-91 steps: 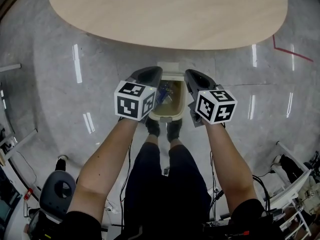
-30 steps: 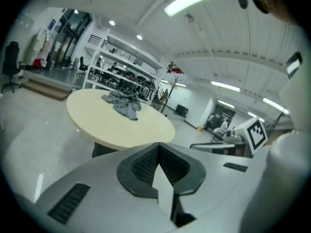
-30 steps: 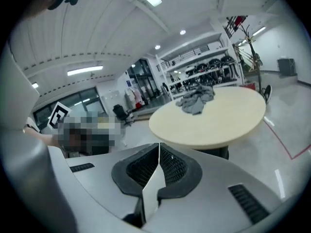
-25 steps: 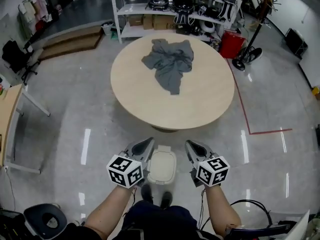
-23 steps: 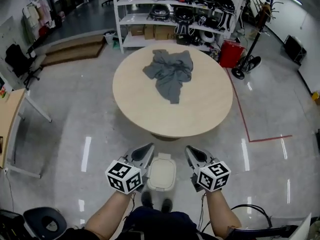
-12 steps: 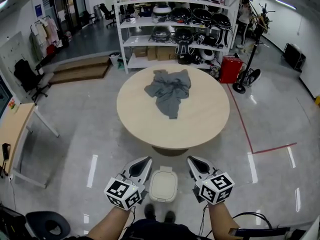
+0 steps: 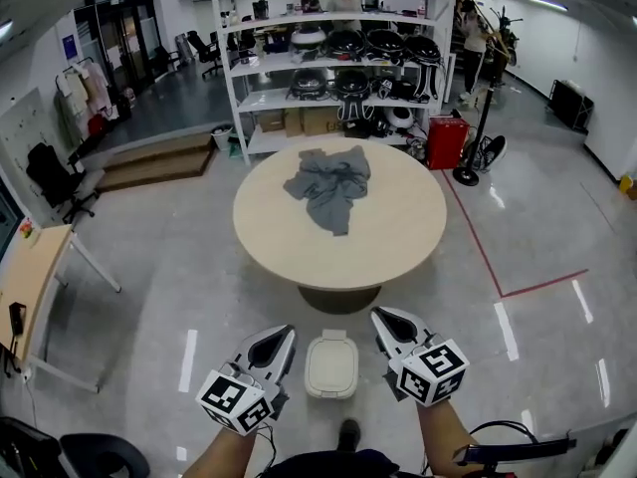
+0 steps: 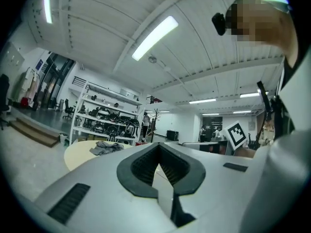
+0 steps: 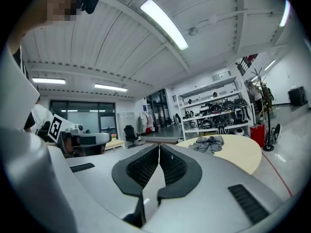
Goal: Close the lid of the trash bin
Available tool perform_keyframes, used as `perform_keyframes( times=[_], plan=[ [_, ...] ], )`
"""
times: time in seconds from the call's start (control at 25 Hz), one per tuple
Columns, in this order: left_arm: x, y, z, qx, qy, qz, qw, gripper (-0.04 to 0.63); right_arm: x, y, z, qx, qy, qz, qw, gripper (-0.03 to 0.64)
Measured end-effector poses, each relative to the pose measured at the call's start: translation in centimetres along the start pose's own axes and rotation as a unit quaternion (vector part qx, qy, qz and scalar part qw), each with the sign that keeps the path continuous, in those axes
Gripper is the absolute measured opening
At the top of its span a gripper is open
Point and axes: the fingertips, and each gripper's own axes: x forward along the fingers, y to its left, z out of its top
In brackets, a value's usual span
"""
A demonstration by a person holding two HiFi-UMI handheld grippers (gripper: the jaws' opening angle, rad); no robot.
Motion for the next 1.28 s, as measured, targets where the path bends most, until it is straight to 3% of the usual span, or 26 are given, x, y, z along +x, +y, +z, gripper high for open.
perform_keyframes(
  times=[0.16, 0.32, 0.56, 0.96, 1.28],
  plan=[
    [-5.2, -2.8, -1.3, 0.003, -0.009, -0.032, 0.9994, 0.000, -2.8, 5.2, -1.5, -0.013, 0.005, -0.017, 1.000, 0.011],
    [-13.6, -4.2, -3.1, 0.006, -0.008, -0.042, 0.9991, 0.000, -6.2, 13.3, -4.7, -0.018, 0.020, -0.023, 0.999, 0.011],
    [-24.3, -7.0, -3.5, 0.003, 0.001, -0.058, 0.9983, 0.000, -11.7, 23.1, -8.0, 0.011, 0.038, -0.035, 0.999, 0.011],
    [-34.0, -17.2, -2.6, 0.018, -0.013, -0.066, 0.9976, 0.000, -23.0, 30.9, -8.3, 0.008, 0.014, -0.027, 0.999, 0.011],
    [-40.1, -30.7, -5.8, 0.017, 0.005, -0.046, 0.9988, 0.000, -36.7, 36.0, -12.1, 0.011, 0.023, 0.019, 0.999, 0.011]
  ],
)
